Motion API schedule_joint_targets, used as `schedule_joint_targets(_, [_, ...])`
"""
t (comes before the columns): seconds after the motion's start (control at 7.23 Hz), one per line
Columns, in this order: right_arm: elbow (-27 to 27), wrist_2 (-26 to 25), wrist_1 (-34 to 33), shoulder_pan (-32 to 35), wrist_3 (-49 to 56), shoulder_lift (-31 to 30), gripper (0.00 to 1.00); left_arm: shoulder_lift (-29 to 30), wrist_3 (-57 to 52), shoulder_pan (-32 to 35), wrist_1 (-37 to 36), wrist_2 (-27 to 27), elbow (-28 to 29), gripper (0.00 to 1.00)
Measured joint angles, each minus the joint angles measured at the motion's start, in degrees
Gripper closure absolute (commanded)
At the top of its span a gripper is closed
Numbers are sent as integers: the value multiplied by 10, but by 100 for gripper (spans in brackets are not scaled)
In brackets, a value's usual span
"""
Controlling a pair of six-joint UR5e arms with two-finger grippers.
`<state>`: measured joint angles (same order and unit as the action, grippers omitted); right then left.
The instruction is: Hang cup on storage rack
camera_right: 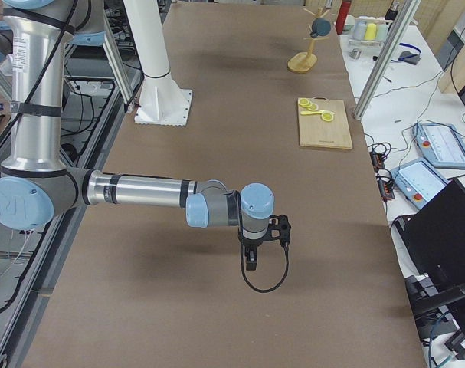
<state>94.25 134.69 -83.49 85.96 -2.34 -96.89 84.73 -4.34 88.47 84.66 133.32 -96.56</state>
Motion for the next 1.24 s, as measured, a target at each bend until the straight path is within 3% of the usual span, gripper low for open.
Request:
schedule_joint_targets(0.55, [2, 15, -1, 0, -2, -9, 0, -27, -3, 2, 0, -2, -39, 1])
schedule_joint_targets(1.24, [-1, 20, 1, 0, 3, -22, 0, -28, -3, 2, 0, -4, -43, 1])
